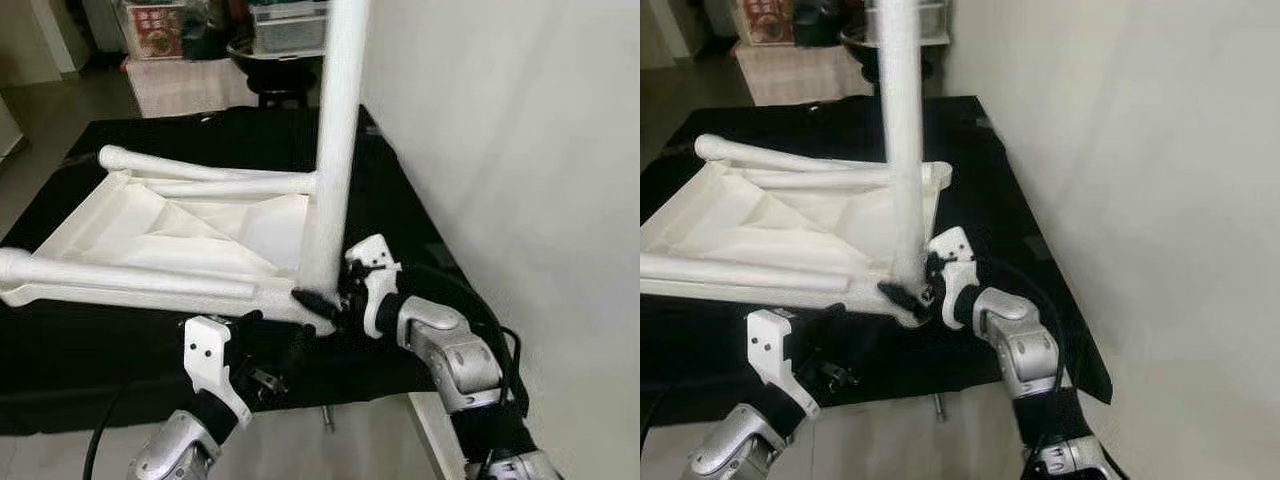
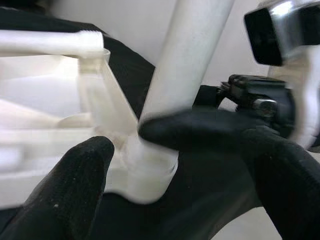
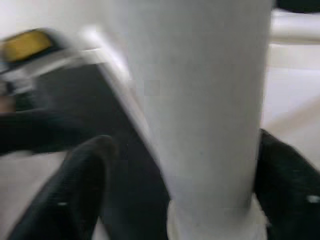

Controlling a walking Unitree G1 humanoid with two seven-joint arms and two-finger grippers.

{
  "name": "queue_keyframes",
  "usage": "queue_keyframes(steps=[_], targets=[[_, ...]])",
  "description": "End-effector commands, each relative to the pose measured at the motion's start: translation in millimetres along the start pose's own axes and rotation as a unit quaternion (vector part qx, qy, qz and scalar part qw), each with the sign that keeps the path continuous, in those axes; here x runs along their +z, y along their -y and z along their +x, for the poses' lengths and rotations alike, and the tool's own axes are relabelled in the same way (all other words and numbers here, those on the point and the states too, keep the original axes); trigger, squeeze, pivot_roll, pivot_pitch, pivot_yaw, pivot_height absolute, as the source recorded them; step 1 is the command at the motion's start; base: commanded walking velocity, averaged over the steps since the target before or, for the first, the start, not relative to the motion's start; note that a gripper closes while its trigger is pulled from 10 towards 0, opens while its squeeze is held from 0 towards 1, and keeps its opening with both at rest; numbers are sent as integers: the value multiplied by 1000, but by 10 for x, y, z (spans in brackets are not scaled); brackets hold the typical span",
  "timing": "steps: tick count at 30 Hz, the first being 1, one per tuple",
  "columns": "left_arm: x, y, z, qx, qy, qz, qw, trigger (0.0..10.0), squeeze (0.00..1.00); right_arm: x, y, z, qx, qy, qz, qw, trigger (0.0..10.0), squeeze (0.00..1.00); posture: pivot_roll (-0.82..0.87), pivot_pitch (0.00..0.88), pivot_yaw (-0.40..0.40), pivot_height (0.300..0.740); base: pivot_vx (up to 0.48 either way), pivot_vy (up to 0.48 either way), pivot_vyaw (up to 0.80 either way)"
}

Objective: Building children table

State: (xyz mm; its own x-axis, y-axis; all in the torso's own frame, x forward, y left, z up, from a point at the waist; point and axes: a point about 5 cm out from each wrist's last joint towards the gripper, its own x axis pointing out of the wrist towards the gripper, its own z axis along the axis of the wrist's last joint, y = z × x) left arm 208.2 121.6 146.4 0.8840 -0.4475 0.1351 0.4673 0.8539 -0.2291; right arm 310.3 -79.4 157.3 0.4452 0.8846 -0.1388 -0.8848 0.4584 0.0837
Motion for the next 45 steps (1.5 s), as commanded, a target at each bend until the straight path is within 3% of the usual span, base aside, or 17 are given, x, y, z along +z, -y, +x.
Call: queue_keyframes(steps=[1, 3, 4, 5, 13, 15, 17, 18, 28, 32, 34, 35, 37, 39, 40, 41, 45], targets=[[-41, -27, -31, 1, -17, -3, 1000, 10000, 0, 75, -162, 103, 99, 14, -33, 994, 10000, 1000, 9, 93, -10, 740, 0, 0, 0], [-39, -26, -40, 1, -17, -3, 1000, 10000, 0, 69, -160, 94, 133, 8, -45, 990, 10000, 1000, 20, 98, -10, 740, 0, 0, 0], [-38, -25, -46, 2, -18, -2, 1000, 10000, 0, 63, -153, 87, 152, 3, -51, 987, 10000, 306, 20, 98, -10, 740, 0, 0, 0], [-37, -20, -63, 3, -19, -2, 1000, 10000, 0, 100, -77, 110, 183, -6, -47, 982, 10000, 0, 27, 100, -10, 740, 0, 0, 0], [-42, -5, -83, 2, -22, -3, 1000, 10000, 0, 257, 72, 175, 229, -22, -61, 971, 10000, 0, 39, 100, -11, 740, 0, 0, 0], [-47, 5, -85, 2, -23, -3, 1000, 10000, 0, 317, 119, 196, 238, -23, -64, 969, 4706, 0, 43, 99, -16, 740, 0, 0, 0], [-49, 9, -86, 2, -23, -4, 1000, 10000, 0, 340, 135, 204, 242, -22, -61, 968, 4039, 0, 43, 99, -17, 740, 0, 0, 0], [-51, 14, -87, 2, -24, -4, 1000, 10000, 0, 351, 151, 207, 249, -21, -60, 966, 0, 0, 44, 98, -19, 740, 0, 0, 0], [-67, 44, -74, 2, -23, -8, 1000, 10000, 0, 232, 190, 129, 256, -26, -55, 965, 0, 0, 30, 90, -24, 740, 0, 0, 0], [-69, 51, -74, 0, -23, -9, 1000, 10000, 0, 121, 271, -3, 191, -26, -48, 980, 0, 0, 23, 92, -33, 740, 0, 0, 0], [-64, 48, -81, 0, -23, -9, 1000, 10000, 0, -1, 323, -76, 80, -28, -28, 996, 0, 0, 18, 95, -38, 740, 0, 0, 0], [-64, 48, -81, 0, -23, -9, 1000, 10000, 0, -1, 323, -76, 80, -28, -28, 996, 0, 0, 18, 95, -38, 740, 0, 0, 0], [-56, 36, -88, 1, -23, -8, 1000, 10000, 0, -136, 342, -111, -74, -19, -2, 997, 0, 0, 16, 98, -37, 740, 0, 0, 0], [-49, 16, -90, 2, -23, -7, 1000, 10000, 0, -280, 249, -167, -201, -16, 17, 979, 0, 0, -3, 102, -19, 740, 0, 0, 0], [-49, 16, -90, 2, -23, -7, 1000, 10000, 0, -280, 249, -167, -201, -16, 17, 979, 0, 0, -3, 102, -19, 740, 0, 0, 0], [-45, 5, -89, 2, -23, -7, 1000, 10000, 0, -351, 178, -234, -267, -18, 27, 963, 0, 0, -3, 102, -19, 740, 0, 0, 0], [-57, -33, -63, -4, -29, -6, 1000, 10000, 0, -271, 276, -265, -335, -7, 22, 942, 0, 0, -8, 86, -6, 740, 0, 0, 0]])
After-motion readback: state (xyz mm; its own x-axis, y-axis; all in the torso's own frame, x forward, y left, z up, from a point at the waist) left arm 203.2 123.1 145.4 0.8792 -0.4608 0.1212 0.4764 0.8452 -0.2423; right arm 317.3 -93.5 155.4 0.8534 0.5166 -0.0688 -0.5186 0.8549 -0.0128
